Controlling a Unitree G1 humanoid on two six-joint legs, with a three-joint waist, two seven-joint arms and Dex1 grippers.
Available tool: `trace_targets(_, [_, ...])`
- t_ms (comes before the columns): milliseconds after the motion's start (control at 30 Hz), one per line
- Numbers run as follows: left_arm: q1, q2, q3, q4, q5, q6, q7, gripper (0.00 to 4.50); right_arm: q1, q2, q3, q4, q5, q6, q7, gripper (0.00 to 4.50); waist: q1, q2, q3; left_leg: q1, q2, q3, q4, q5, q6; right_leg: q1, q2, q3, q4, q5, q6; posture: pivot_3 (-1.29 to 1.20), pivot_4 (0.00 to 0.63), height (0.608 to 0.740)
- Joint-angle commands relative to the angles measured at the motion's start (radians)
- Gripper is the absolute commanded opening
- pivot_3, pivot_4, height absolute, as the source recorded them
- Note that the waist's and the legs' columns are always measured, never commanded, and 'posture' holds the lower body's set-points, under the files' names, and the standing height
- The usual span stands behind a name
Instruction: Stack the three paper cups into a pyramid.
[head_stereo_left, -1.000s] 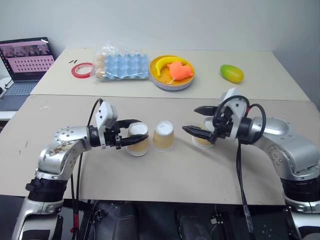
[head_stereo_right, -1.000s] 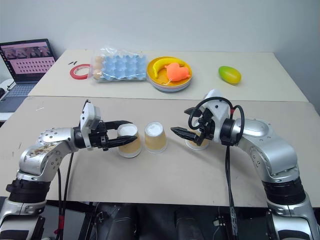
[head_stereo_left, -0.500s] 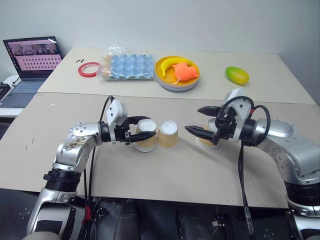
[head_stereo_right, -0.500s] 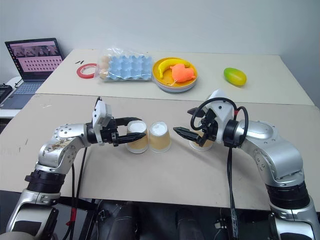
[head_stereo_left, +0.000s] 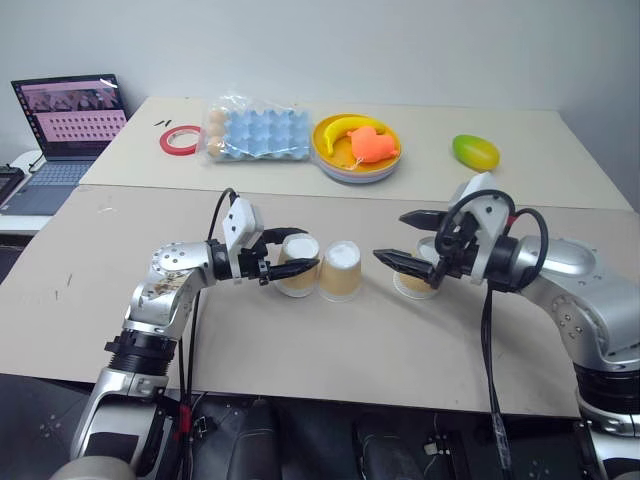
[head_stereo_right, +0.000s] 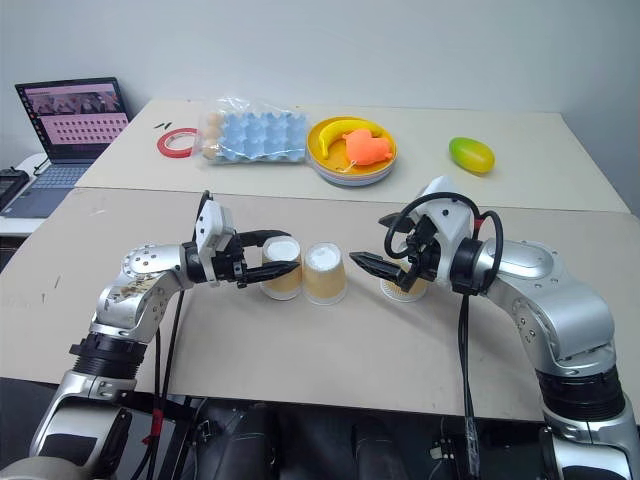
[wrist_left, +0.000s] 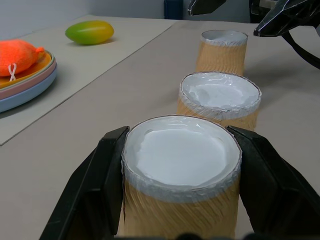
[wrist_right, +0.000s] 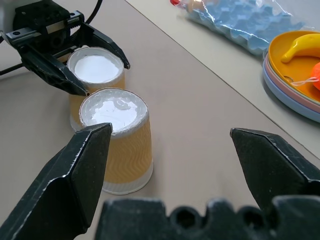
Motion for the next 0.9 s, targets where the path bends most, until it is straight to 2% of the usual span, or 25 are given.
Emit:
trace_targets(33, [0.004,-0.006,-0.033,0.033,0.05,-0.004,0.006,3.13,-0.001,-0.009,-0.044,-0.036,0.02,0.005,-0.01,4.5,0.0,0.0,0.0,0.0,0.0,0.0,0.0,0.0,0.0,0.0,0.0,0.0,0.0,0.0,0.0,0.0,0.15,0.641])
trace_targets(67, [0.003,-0.006,-0.032,0.033,0.05,-0.008,0.006,3.59,0.0,-0.009,-0.044,-0.036,0.019,0.005,-0.011,4.5,0.0,0.0,0.0,0.0,0.0,0.0,0.0,0.0,0.0,0.0,0.0,0.0,0.0,0.0,0.0,0.0,0.15,0.641])
trace_targets(100, [0.002,-0.006,-0.03,0.031,0.048,-0.008,0.005,3.76,0.001,-0.01,-0.045,-0.036,0.02,0.005,-0.011,4.5,-0.001,0.0,0.0,0.0,0.0,0.0,0.0,0.0,0.0,0.0,0.0,0.0,0.0,0.0,0.0,0.0,0.15,0.641])
trace_targets(167, [-0.001,-0.005,-0.022,0.028,0.044,-0.004,0.004,4.49,0.001,-0.01,-0.045,-0.036,0.021,0.006,-0.013,4.5,-0.008,0.0,0.0,-0.002,0.0,0.0,0.0,0.0,0.0,0.0,0.0,0.001,0.0,0.0,0.0,0.0,0.15,0.641])
trace_targets(300, [-0.014,0.012,0.005,-0.014,0.017,0.043,0.005,4.49,0.002,-0.009,-0.046,-0.033,0.028,0.005,-0.015,4.5,-0.014,0.0,0.0,-0.008,0.0,0.0,-0.003,0.0,0.0,-0.005,0.0,0.0,0.0,0.001,-0.001,0.0,0.15,0.641])
trace_targets(633, [-0.024,0.114,0.113,-0.233,-0.102,0.23,0.024,4.49,0.029,-0.052,-0.072,0.031,0.034,-0.024,0.046,4.5,-0.017,0.0,0.001,-0.007,0.0,0.0,-0.003,0.0,0.0,-0.004,0.0,0.0,0.0,0.001,-0.002,0.0,0.15,0.641])
trace_targets(800, [-0.049,0.174,0.198,-0.35,-0.203,0.348,0.06,4.49,0.046,-0.077,-0.068,0.088,0.001,-0.056,0.08,4.5,-0.017,0.0,0.001,-0.008,0.0,0.0,-0.003,0.0,0.0,-0.005,0.0,0.0,0.0,0.001,-0.002,0.0,0.15,0.641])
trace_targets(900, [-0.044,0.227,0.284,-0.416,-0.312,0.461,0.086,4.49,0.077,-0.115,-0.095,0.126,-0.015,-0.078,0.109,4.5,-0.017,0.0,0.001,-0.008,0.0,0.0,-0.003,0.0,0.0,-0.005,0.0,0.0,0.0,0.001,-0.002,0.0,0.15,0.641])
